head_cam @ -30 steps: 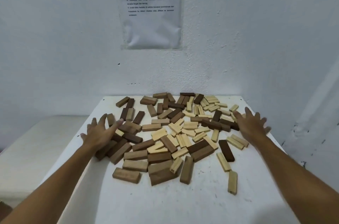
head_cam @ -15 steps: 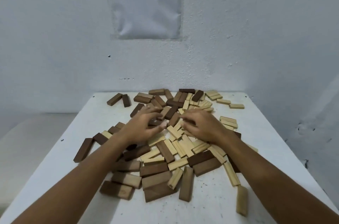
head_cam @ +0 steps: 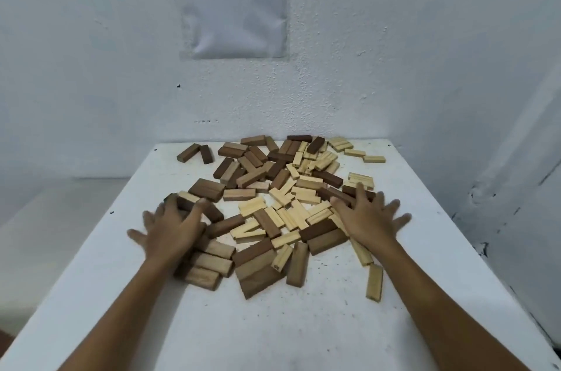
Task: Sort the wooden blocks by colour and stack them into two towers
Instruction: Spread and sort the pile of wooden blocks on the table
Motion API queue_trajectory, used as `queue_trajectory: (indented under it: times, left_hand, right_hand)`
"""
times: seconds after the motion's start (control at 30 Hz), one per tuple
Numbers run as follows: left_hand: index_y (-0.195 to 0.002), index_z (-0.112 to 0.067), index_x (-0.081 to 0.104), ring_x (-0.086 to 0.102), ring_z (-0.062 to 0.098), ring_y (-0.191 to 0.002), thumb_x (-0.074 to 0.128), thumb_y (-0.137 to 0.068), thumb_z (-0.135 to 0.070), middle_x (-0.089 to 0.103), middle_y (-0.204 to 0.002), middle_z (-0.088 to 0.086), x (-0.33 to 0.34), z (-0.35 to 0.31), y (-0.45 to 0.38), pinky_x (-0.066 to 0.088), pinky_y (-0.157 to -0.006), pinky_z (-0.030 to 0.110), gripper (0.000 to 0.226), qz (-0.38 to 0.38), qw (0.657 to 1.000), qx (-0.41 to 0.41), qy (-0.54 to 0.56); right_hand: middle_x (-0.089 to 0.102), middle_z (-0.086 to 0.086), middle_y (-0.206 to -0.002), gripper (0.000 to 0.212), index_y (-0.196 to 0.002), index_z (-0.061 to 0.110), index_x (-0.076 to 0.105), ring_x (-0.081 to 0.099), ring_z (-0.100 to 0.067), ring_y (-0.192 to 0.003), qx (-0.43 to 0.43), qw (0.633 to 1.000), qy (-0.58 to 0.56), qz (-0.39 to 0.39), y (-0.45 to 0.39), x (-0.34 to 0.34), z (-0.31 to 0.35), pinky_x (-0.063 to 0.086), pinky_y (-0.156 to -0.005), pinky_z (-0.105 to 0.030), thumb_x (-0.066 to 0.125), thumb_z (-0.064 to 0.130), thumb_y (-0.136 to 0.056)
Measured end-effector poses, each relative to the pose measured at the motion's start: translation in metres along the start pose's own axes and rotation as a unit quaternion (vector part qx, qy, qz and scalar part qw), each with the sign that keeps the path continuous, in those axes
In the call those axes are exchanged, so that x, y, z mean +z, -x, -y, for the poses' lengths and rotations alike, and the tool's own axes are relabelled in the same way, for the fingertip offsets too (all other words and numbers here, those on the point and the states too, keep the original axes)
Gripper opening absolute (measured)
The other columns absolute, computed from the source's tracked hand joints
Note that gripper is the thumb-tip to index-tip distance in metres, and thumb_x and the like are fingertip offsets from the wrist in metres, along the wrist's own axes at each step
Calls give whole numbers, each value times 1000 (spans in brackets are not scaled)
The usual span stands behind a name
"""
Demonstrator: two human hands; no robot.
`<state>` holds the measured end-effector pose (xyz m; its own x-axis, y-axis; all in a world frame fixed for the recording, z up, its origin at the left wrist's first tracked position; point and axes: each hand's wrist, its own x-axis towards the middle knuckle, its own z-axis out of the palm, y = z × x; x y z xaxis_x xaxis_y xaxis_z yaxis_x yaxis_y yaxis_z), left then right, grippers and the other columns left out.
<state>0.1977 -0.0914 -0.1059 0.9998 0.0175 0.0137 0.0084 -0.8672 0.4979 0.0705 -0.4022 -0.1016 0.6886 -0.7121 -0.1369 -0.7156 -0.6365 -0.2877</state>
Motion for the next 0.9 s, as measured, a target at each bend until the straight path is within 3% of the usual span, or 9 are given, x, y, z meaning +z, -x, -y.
queue_trajectory:
  times: [0.17, 0.23, 0.3, 0.4, 0.5, 0.6, 0.7, 0.8, 0.9]
  left_hand:
    - [-144, -34, 39, 8, 33, -147, 29, -88, -73, 16, -158, 20, 24, -57, 4, -4, -108, 71, 68, 50, 995, 24, -80]
    - [-150, -36, 28, 1, 34, -149, 26, -89, -74, 2, -161, 20, 29, -67, 5, -8, -107, 70, 72, 63, 990, 67, -110]
    - [-153, -36, 18, -3, 36, -149, 23, -89, -75, -7, -162, 14, 33, -71, 3, -9, -109, 69, 75, 84, 977, 133, -147]
    - [-153, -38, 18, -9, 35, -149, 25, -91, -74, -8, -163, 8, 30, -75, 0, -8, -113, 64, 72, 141, 948, 232, -163]
    - [-152, -38, 23, -12, 26, -149, 27, -81, -84, 0, -164, 3, 15, -67, 3, -7, -116, 58, 84, 178, 928, 304, -124]
    - [-150, -41, 25, -15, 14, -148, 21, -59, -100, 2, -163, -6, -12, -41, 15, -3, -120, 53, 109, 178, 909, 370, -72]
    - [-151, -44, 21, -22, 8, -146, 42, -59, -97, -6, -162, -13, -29, 2, 38, -5, -119, 52, 107, 153, 883, 438, -69]
    - [-152, -45, 8, -28, 14, -145, 52, -49, -99, -18, -161, -11, -27, 36, 64, -10, -116, 49, 124, 137, 887, 431, -98]
    - [-151, -46, -3, -29, 16, -145, 48, -47, -101, -21, -160, -9, -9, 33, 73, -7, -117, 50, 128, 120, 908, 388, -105]
  right_hand:
    - [-11, -20, -160, 73, -153, 34, 16, 9, -39, -147, -19, 996, -85, -20, -2, -3, 54, 0, -112, -67, 30, 69, -92]
    - [-13, -18, -161, 65, -150, 32, 26, 19, -40, -145, -74, 994, -43, -70, -2, -3, 66, -2, -112, -68, 34, 63, -94]
    - [-2, -13, -163, 58, -147, 30, 35, 21, -38, -144, -182, 976, 36, -110, -2, 2, 72, -5, -111, -65, 34, 58, -96]
    - [18, -6, -162, 50, -145, 28, 42, 13, -29, -148, -357, 930, 81, -20, -2, 5, 73, -2, -118, -53, 34, 49, -100]
    - [22, -4, -160, 47, -145, 23, 44, 15, -21, -149, -426, 904, -27, 24, 10, -4, 67, 4, -120, -41, 44, 40, -101]
    - [7, 9, -162, 69, -151, 37, 27, -1, -9, -147, -431, 900, -56, 24, 30, -16, 38, 2, -118, -39, 44, 65, -91]
    - [-27, 7, -158, 106, -148, 51, -11, -33, -17, -142, -410, 908, 54, 59, 52, -21, -10, -14, -116, -52, 28, 98, -61]
    - [-46, 5, -148, 118, -141, 51, -29, -47, -22, -133, -350, 925, 120, 83, 67, -14, -50, -21, -113, -54, 31, 101, -53]
    - [-41, 2, -152, 109, -141, 50, -30, -38, -27, -140, -309, 943, 107, 70, 73, 0, -54, -16, -115, -56, 20, 100, -58]
